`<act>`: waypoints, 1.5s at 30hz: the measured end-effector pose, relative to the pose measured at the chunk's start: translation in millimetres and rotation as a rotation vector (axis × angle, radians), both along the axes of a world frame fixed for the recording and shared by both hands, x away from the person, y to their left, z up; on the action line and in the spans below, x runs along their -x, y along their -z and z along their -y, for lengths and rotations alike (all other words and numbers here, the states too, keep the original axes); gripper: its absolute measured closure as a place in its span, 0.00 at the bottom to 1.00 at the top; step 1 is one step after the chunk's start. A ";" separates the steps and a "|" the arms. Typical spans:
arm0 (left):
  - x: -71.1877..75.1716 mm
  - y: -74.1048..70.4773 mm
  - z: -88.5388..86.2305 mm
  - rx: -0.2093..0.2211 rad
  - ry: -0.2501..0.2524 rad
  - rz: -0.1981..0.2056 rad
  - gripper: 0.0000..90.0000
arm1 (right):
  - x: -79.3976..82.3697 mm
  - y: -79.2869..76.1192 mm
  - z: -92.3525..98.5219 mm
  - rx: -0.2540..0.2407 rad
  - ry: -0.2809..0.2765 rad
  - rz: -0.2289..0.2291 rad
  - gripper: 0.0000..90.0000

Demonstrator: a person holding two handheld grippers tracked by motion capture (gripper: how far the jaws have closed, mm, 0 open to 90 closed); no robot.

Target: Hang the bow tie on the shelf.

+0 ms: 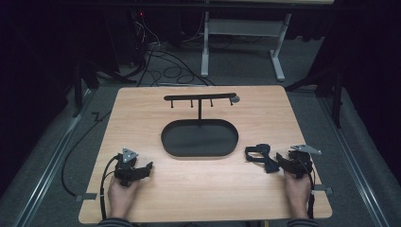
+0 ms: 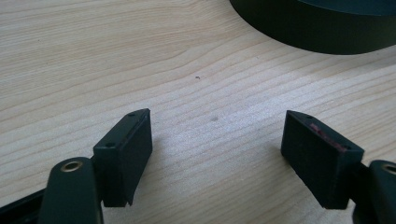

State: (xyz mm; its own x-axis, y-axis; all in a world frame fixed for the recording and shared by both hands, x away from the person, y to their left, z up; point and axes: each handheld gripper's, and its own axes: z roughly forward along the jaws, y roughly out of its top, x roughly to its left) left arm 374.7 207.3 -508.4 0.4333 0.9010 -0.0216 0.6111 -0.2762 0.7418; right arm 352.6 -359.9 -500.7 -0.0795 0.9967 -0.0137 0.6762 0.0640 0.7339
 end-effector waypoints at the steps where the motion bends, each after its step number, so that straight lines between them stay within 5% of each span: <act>1: 0.0 0.0 0.0 0.000 0.000 0.000 0.28 | -0.1 0.1 0.0 0.002 -0.002 0.002 0.52; 27: 0.2 0.0 0.0 0.000 -0.002 0.000 0.28 | -0.4 0.2 -1.7 -0.005 -0.042 -0.004 0.46; 33: 0.1 0.0 0.0 0.000 -0.004 0.000 0.28 | -0.2 -0.6 -0.7 -0.005 -0.076 -0.001 0.57; 45: 0.0 -0.1 -0.1 -0.002 -0.003 0.000 0.28 | 5.7 -13.8 -1.8 -0.078 -0.127 0.035 0.63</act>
